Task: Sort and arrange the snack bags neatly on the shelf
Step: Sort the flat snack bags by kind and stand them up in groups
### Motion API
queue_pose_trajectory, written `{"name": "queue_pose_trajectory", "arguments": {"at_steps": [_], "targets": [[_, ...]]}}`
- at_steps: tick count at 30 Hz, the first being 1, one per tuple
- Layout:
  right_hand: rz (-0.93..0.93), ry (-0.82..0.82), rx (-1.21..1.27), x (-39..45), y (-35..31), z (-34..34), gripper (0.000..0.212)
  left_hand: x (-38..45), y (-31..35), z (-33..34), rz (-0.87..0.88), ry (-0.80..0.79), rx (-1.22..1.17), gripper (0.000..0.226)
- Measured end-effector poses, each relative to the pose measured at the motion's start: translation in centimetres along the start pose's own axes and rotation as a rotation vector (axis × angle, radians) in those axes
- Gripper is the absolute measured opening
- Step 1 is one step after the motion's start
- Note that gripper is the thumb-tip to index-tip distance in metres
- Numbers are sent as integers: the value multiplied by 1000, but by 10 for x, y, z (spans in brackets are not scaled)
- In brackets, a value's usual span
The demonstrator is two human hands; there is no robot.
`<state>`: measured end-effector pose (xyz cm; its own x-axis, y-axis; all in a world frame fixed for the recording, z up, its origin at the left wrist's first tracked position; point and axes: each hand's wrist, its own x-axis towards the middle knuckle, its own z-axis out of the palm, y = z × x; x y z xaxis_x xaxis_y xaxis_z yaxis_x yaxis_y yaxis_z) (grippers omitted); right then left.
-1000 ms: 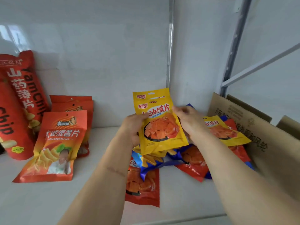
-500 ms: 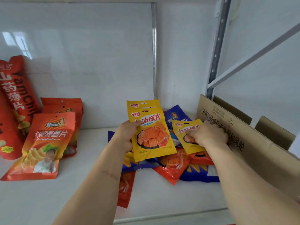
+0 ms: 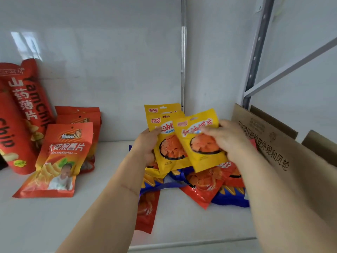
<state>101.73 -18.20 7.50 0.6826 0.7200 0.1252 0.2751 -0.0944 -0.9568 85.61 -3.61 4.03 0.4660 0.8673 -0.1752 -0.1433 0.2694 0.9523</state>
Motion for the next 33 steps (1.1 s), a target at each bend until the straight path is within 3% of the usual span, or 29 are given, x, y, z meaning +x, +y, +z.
{"name": "queue_pose_trajectory", "arguments": {"at_steps": [6,10,13,16,22,27,30,33], "targets": [[-124,-91,-169,-11,-5,63,18,-1,5,-10,-20,6,-74,40],[-142,-106,-178,-8,-8,91,19,-7,11,-27,22,74,14,24],[-120,-74,-183,-1,-8,98,54,-4,25,-55,75,141,12,23],[-146,-35,-273,10,-5,92,55,-2,53,-100,141,246,22,21],[-263,-239,-563,14,12,112,38,-2,66,-165,94,328,73,19],[-240,-390,-865,17,23,128,47,-4,40,-172,14,291,66,25],[-165,-262,-1147,24,31,122,49,-3,30,-171,-13,277,48,17],[-154,-148,-1235,29,31,117,39,1,26,-169,-17,252,41,19]]}}
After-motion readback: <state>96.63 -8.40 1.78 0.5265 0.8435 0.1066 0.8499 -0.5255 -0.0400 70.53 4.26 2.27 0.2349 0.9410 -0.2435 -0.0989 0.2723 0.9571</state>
